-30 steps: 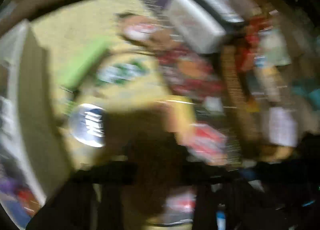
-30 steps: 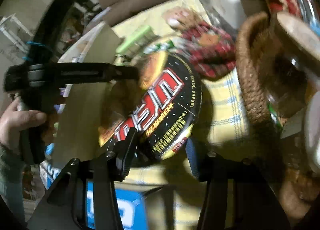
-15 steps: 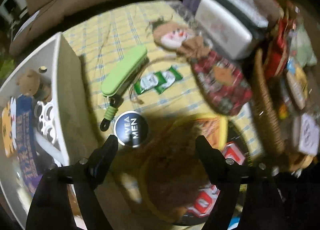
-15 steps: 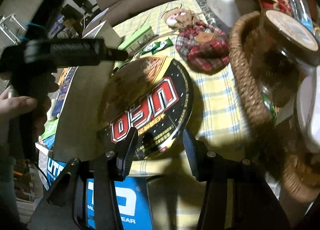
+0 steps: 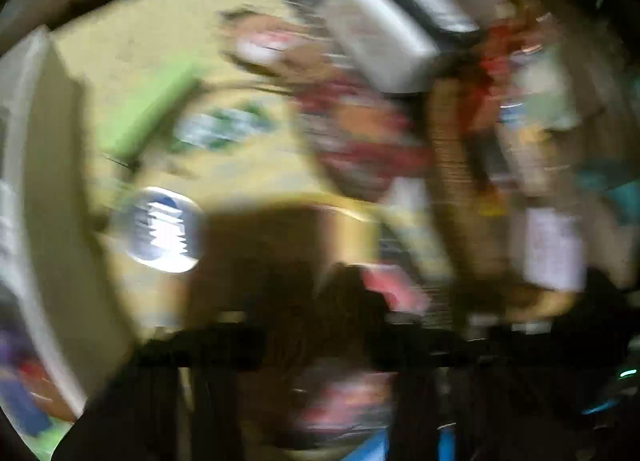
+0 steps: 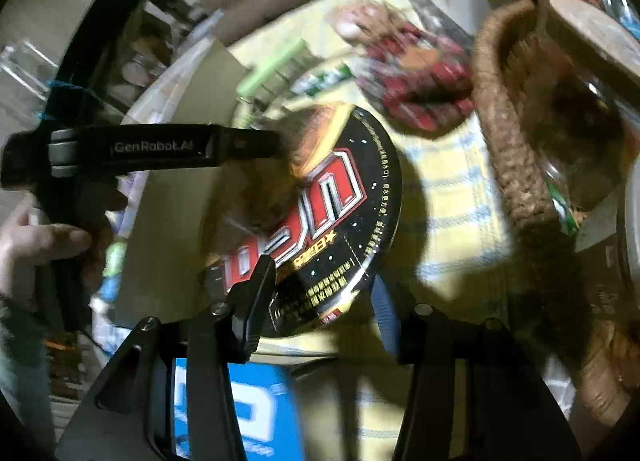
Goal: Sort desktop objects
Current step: 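Close the right gripper on the UFO noodle bowl rim, then lift the UFO bowl with the right gripper and lower it into the white box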
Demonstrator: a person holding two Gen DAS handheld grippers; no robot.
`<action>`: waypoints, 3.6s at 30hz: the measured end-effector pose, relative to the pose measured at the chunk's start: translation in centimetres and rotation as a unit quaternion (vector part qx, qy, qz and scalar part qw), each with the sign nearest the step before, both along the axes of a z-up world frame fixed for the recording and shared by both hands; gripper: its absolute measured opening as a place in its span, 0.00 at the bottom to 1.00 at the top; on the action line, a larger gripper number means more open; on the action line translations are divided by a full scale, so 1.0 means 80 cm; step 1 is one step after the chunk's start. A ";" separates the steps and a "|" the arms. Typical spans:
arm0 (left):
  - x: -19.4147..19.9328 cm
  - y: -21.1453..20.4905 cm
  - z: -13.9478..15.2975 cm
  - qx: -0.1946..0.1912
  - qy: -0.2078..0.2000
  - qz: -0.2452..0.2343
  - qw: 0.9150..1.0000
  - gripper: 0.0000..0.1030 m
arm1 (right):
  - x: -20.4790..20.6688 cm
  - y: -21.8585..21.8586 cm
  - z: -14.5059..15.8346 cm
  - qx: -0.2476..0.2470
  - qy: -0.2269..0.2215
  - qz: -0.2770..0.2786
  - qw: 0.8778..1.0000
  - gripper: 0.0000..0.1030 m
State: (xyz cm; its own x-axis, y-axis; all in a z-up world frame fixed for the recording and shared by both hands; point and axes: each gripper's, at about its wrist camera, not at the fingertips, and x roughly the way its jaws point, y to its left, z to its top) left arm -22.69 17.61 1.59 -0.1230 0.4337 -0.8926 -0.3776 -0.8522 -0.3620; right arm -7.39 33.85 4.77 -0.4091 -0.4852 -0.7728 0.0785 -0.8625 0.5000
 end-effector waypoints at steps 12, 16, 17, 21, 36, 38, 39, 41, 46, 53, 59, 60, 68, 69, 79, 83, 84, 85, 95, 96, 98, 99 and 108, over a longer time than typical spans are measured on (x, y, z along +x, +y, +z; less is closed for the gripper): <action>-0.032 -0.037 -0.001 -0.157 0.055 0.064 0.984 0.76 | 0.010 -0.007 -0.011 0.070 -0.011 -0.019 0.997 0.43; -0.039 -0.029 -0.021 -0.169 0.047 0.026 0.984 0.78 | 0.004 0.004 -0.014 0.060 -0.011 -0.019 0.998 0.43; -0.038 -0.024 -0.022 -0.171 0.048 0.021 0.984 0.77 | 0.003 0.005 -0.014 0.058 -0.012 -0.020 0.998 0.43; -0.037 -0.017 -0.027 -0.134 0.024 -0.005 0.991 0.64 | 0.003 0.016 -0.017 0.006 -0.027 -0.018 0.999 0.38; -0.027 -0.001 -0.055 -0.104 -0.007 0.009 0.994 0.93 | 0.001 0.016 -0.030 -0.014 -0.043 -0.022 0.999 0.44; -0.024 -0.001 -0.051 -0.098 0.006 0.017 0.995 0.89 | -0.001 0.014 -0.030 -0.015 -0.040 -0.025 0.999 0.44; -0.023 -0.007 -0.046 -0.085 0.009 0.029 0.996 0.82 | -0.001 0.014 -0.028 -0.011 -0.037 -0.027 0.999 0.44; -0.022 -0.017 -0.036 -0.058 0.010 0.046 0.997 0.76 | 0.000 0.018 -0.022 0.001 -0.028 -0.036 0.999 0.44; 0.005 -0.027 0.019 -0.014 0.046 0.051 0.998 0.75 | 0.017 0.024 0.030 0.018 0.038 -0.040 0.998 0.44; 0.088 -0.029 0.097 0.027 0.102 0.013 0.994 0.74 | 0.091 0.026 0.111 0.045 0.112 -0.043 0.992 0.44; 0.189 -0.035 0.132 0.081 0.115 -0.001 0.990 0.74 | 0.175 0.019 0.172 0.099 0.133 -0.049 0.985 0.44; 0.205 -0.046 0.140 0.093 0.113 0.001 0.989 0.74 | 0.189 0.016 0.184 0.105 0.136 -0.049 0.984 0.44; 0.274 -0.162 0.175 0.158 0.114 0.056 0.979 0.74 | 0.239 -0.061 0.246 0.123 0.150 -0.011 0.981 0.44; 0.277 -0.189 0.182 0.160 0.119 0.071 0.977 0.74 | 0.237 -0.082 0.253 0.125 0.152 0.002 0.980 0.44; 0.234 -0.371 0.236 0.155 0.159 0.182 0.958 0.74 | 0.132 -0.246 0.285 0.057 0.137 0.083 0.985 0.44; 0.186 -0.415 0.225 0.149 0.160 0.212 0.953 0.74 | 0.068 -0.290 0.278 0.040 0.127 0.091 0.987 0.44; 0.176 -0.420 0.220 0.150 0.158 0.217 0.952 0.74 | 0.050 -0.298 0.274 0.036 0.125 0.089 0.988 0.44; 0.157 -0.425 0.212 0.148 0.156 0.223 0.951 0.74 | 0.030 -0.305 0.267 0.034 0.122 0.087 0.988 0.44; -0.013 -0.422 0.100 0.107 0.076 0.241 0.962 0.74 | -0.160 -0.295 0.131 -0.002 0.016 0.032 0.999 0.47; -0.024 -0.422 0.089 0.109 0.069 0.243 0.961 0.74 | -0.180 -0.293 0.115 -0.001 0.006 0.029 1.000 0.47; -0.047 -0.426 0.060 0.115 0.047 0.250 0.960 0.74 | -0.204 -0.293 0.094 0.004 -0.008 0.026 1.000 0.47; -0.056 -0.428 0.048 0.115 0.038 0.251 0.960 0.74 | -0.216 -0.294 0.084 0.009 -0.016 0.027 0.999 0.47; -0.091 -0.401 0.000 0.105 0.018 0.244 0.964 0.77 | -0.258 -0.334 0.051 0.193 0.007 0.047 0.980 0.54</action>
